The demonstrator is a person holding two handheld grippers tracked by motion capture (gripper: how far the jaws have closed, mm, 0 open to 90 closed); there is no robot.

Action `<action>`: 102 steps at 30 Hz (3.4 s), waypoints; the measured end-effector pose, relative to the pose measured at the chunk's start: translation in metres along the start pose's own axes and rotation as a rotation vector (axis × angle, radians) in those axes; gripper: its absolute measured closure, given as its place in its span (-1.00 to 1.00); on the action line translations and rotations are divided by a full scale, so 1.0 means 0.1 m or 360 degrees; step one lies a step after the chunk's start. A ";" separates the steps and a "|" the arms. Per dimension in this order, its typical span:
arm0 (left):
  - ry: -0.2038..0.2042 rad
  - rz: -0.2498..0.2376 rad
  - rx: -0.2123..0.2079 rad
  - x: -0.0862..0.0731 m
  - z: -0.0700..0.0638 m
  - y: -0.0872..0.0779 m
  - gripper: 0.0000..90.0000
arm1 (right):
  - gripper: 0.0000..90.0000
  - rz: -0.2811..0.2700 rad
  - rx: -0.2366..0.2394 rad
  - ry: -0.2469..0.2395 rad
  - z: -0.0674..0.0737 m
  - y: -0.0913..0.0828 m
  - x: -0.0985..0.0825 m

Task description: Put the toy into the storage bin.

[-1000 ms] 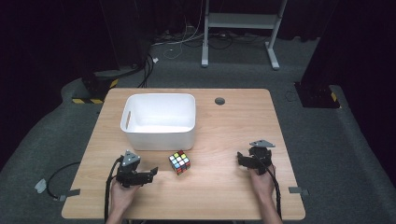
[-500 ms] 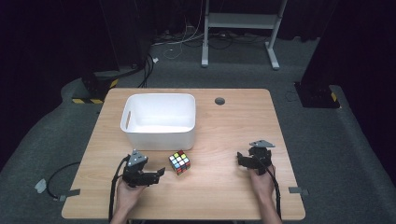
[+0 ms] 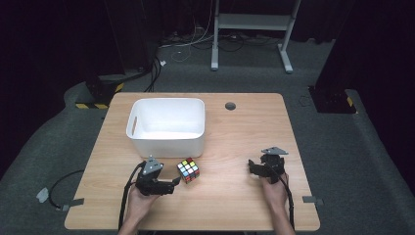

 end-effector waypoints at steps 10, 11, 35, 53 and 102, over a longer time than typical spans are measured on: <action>0.0034 -0.0011 -0.0030 0.07 -0.08 0.08 -0.70 | -0.60 0.0001 -0.0001 0.0004 0.00 0.00 0.00; 0.0031 -0.0015 -0.0036 0.08 -0.08 0.10 -0.70 | -0.60 0.0000 -0.0001 0.0002 0.00 0.00 0.00; 0.0077 0.0019 -0.0060 0.21 -0.17 0.43 -0.68 | -0.60 0.0001 0.0005 -0.0011 0.01 0.00 0.00; 0.0131 0.0058 -0.0056 0.21 -0.23 0.66 -0.59 | -0.60 0.0001 0.0006 -0.0015 0.01 0.00 0.00; 0.0110 0.0017 -0.0031 0.21 -0.25 0.70 -0.27 | -0.60 0.0001 0.0018 -0.0017 0.02 0.00 0.00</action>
Point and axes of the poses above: each handheld gripper's, and its own axes: y roughly forward along the jaws, x roughly out of its top, z roughly to its left, the point moved 6 cm from there along y, roughly forward along the jaws, and after that the axes turned 5 degrees about y, right-handed, at the moved point
